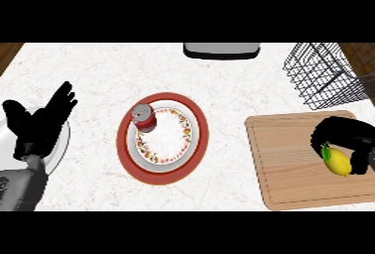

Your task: Pick the lemon from the cutting board and place it in the basket

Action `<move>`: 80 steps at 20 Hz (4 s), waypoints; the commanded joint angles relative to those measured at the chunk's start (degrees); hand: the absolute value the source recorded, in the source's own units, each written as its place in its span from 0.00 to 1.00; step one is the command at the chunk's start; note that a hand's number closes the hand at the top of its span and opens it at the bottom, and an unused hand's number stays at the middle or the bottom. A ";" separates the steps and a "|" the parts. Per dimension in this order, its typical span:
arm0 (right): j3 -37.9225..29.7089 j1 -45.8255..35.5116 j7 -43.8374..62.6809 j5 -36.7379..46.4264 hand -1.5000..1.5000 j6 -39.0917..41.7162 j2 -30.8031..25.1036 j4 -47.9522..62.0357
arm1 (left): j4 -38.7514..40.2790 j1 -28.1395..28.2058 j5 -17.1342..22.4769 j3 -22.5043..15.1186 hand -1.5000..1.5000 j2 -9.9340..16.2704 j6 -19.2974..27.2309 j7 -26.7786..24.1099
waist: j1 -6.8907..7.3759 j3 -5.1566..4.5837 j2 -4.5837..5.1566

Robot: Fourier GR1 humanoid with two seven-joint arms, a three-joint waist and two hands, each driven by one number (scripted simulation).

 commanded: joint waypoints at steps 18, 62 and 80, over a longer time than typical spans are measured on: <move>-6.75 35.69 3.23 -25.38 1.00 8.88 6.71 -33.69 | -1.97 6.57 0.77 3.63 0.50 1.16 0.44 -0.68 | -6.85 0.52 -1.23; -31.52 7.63 58.64 -54.53 1.00 1.72 -16.66 -47.24 | -0.03 -0.76 -3.10 0.88 0.50 -3.13 -1.89 1.17 | 0.97 0.83 0.71; -31.27 -12.12 42.51 -41.14 0.00 -1.25 -3.00 -4.88 | -3.87 1.56 -5.95 0.66 0.50 -5.77 -0.33 1.69 | 1.01 0.88 0.63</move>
